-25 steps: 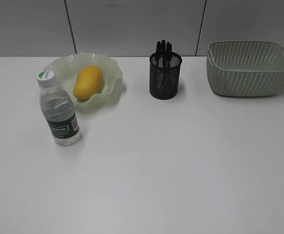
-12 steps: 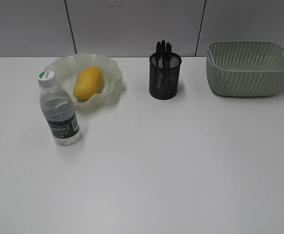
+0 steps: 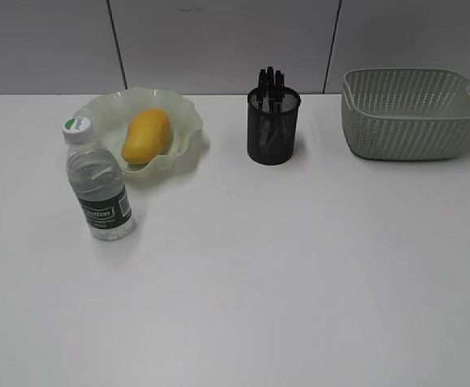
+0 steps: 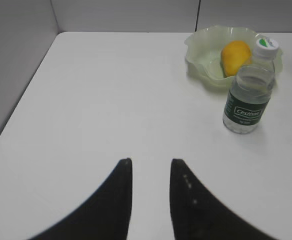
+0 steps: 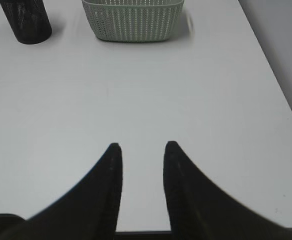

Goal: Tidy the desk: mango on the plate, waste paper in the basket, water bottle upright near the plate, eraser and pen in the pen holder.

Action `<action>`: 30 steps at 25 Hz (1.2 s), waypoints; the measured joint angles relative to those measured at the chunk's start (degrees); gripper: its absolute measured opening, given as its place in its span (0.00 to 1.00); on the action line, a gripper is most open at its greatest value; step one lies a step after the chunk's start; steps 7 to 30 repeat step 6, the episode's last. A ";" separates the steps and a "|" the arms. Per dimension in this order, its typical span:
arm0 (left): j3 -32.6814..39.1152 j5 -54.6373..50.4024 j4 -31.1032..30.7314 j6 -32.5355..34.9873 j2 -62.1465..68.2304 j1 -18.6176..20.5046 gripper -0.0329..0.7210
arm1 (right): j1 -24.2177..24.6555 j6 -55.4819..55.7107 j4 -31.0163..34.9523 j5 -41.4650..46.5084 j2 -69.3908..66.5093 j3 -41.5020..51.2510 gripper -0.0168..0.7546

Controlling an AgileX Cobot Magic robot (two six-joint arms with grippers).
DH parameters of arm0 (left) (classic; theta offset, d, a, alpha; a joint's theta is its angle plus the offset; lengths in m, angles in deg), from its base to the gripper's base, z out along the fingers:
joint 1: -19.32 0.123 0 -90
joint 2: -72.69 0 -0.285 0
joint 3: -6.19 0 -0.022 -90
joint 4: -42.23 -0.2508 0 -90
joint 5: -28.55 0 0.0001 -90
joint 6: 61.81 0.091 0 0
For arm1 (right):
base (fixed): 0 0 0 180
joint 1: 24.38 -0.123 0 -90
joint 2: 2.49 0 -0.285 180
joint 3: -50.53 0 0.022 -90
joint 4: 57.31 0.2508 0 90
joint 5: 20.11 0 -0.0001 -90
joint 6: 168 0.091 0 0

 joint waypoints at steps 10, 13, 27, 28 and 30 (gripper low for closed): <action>0.00 0.00 0.00 0.00 0.00 0.55 0.30 | 0.11 0.00 0.00 0.00 0.00 0.00 0.34; 0.00 0.00 0.00 0.00 0.00 0.55 0.30 | 0.11 0.00 0.00 0.00 0.00 0.00 0.34; 0.00 0.00 0.00 0.00 0.00 0.55 0.30 | 0.11 0.00 0.00 0.00 0.00 0.00 0.34; 0.00 0.00 0.00 0.00 0.00 0.55 0.30 | 0.11 0.00 0.00 0.00 0.00 0.00 0.34; 0.00 0.00 0.00 0.00 0.00 0.55 0.30 | 0.11 0.00 0.00 0.00 0.00 0.00 0.34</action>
